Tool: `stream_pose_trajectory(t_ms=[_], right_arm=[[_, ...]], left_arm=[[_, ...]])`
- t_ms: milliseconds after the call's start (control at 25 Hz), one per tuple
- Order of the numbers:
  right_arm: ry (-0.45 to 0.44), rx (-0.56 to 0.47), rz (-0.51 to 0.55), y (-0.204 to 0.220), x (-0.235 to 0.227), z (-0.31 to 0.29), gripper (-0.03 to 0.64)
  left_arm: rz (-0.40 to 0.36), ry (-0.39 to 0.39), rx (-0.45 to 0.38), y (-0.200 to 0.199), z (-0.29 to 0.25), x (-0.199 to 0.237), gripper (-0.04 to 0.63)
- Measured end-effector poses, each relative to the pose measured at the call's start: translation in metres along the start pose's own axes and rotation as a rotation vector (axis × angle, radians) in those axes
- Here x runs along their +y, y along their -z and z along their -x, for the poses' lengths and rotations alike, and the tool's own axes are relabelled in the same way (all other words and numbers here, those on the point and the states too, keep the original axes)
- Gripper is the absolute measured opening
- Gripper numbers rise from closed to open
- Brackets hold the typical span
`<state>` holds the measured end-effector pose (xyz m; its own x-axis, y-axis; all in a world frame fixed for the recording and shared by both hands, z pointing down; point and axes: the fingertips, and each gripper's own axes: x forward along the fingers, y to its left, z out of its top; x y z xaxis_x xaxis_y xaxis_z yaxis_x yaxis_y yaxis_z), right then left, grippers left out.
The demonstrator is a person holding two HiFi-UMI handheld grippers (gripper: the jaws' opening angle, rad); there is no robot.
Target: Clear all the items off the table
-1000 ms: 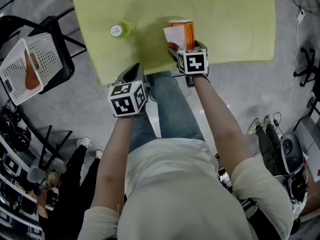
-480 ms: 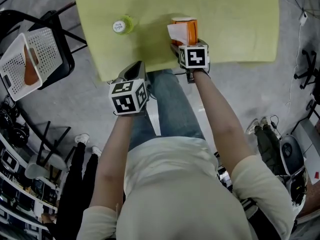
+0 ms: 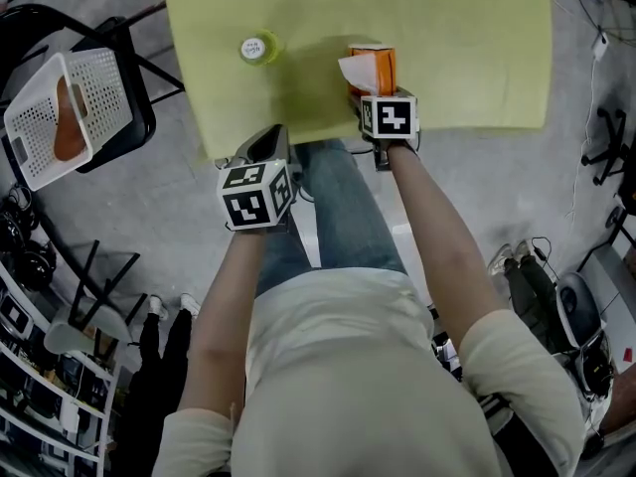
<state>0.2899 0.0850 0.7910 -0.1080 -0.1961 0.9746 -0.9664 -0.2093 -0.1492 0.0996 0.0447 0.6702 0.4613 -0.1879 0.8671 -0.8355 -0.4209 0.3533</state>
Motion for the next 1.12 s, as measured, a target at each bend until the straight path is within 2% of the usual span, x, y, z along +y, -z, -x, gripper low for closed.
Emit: stream_pose_trajectory(t_ms=[400, 1120], right_arm=[[0.029, 0.020, 0.002, 0.022, 0.010, 0.021, 0.324], [0.073, -0.096, -0.039, 0.037, 0.054, 0.094, 0.301]], left_arm=[[-0.019, 0.014, -0.017, -0.001, 0.024, 0.003, 0.009], [-0.043, 0.050, -0.042, 0.012, 0.088, 0.015, 0.009]])
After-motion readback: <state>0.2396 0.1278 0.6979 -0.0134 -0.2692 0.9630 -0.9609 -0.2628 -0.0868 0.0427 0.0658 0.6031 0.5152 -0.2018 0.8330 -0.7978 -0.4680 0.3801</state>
